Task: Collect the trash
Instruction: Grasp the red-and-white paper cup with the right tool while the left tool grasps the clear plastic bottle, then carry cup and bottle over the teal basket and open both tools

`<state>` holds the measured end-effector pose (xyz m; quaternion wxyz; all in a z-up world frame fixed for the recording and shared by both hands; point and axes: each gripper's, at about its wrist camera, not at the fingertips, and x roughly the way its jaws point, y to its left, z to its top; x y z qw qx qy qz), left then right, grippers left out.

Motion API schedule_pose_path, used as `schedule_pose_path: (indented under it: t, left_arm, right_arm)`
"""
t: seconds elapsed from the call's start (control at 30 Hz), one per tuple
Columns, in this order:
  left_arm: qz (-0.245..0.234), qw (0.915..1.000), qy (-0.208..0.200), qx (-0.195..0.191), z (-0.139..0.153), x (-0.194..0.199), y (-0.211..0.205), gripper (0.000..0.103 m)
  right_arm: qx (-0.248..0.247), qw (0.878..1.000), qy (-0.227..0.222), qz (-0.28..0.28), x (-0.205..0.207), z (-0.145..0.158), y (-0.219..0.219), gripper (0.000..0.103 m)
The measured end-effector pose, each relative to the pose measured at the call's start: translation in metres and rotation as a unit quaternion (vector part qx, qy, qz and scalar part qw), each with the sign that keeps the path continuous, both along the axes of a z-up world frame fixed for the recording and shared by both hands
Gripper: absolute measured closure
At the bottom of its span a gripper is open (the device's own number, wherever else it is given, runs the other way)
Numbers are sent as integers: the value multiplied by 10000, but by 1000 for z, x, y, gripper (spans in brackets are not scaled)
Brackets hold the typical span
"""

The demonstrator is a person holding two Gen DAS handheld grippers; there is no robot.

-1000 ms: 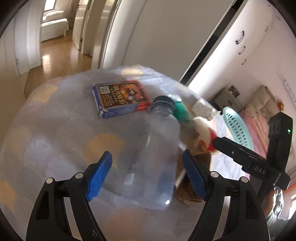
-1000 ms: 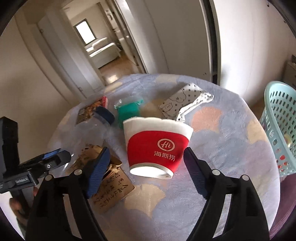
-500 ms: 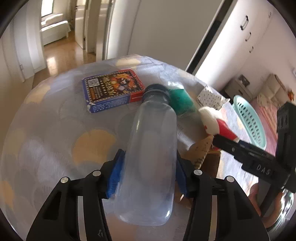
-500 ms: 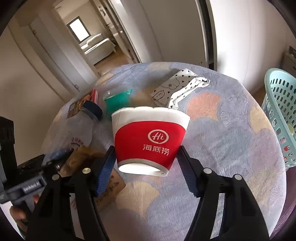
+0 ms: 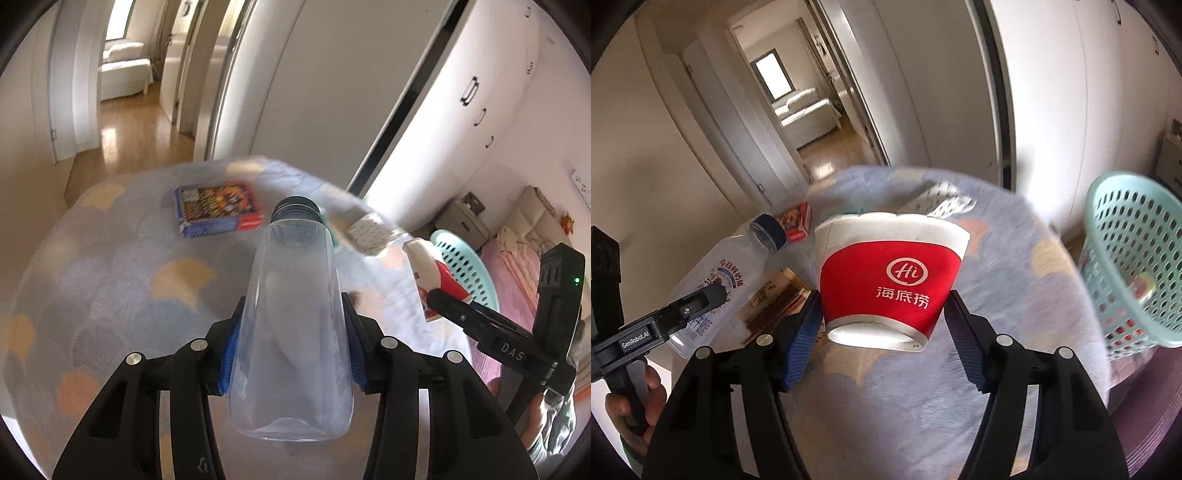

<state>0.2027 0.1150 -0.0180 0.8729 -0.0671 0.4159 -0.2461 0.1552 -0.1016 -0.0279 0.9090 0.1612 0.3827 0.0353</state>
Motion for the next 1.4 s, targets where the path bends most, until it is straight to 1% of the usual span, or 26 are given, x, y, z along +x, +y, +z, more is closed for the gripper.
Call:
schedule_pose_path:
  t: [0.17,0.33,0.47,0.57,0.7,0.87,1.07,1.23,1.4]
  left_arm:
    - [-217,9993,-253,-167,22,-11,-25,58]
    - [-520,9975,-429,-231,36,-16,-69,58]
    - [-825,9952,-391,-364,38,-15,-111,58]
    - [-1059,9931,-344,-356,37,-12,-145,58]
    - [-1417,9886,-274,-417,34,-6,-194,58]
    - [-1798,9827,-169,-407,23,2,-256,58]
    - [-2145,9760,38,-367,0,8,-329,58]
    - [-2223,9739,354,-301,-30,21,-376,58]
    - [-2193,9745,461,-73,-53,33,-406,58]
  right_arm:
    - [-184,9992,-335,-148,-16,23,-23,39]
    - [-407,9967,-577,-402,-30,39,-49,39]
    - [-496,9938,-704,-700,-42,48,-81,39]
    - [-545,9907,-753,-993,-50,52,-111,39]
    - [-545,9859,-726,-1408,-59,49,-154,39]
    - [-531,9773,-596,-1964,-67,41,-211,39]
    - [-564,9649,-334,-2545,-70,25,-270,39]
    - [-391,9569,-34,-2877,-70,10,-310,39]
    - [-248,9542,164,-2976,-67,-2,-332,39]
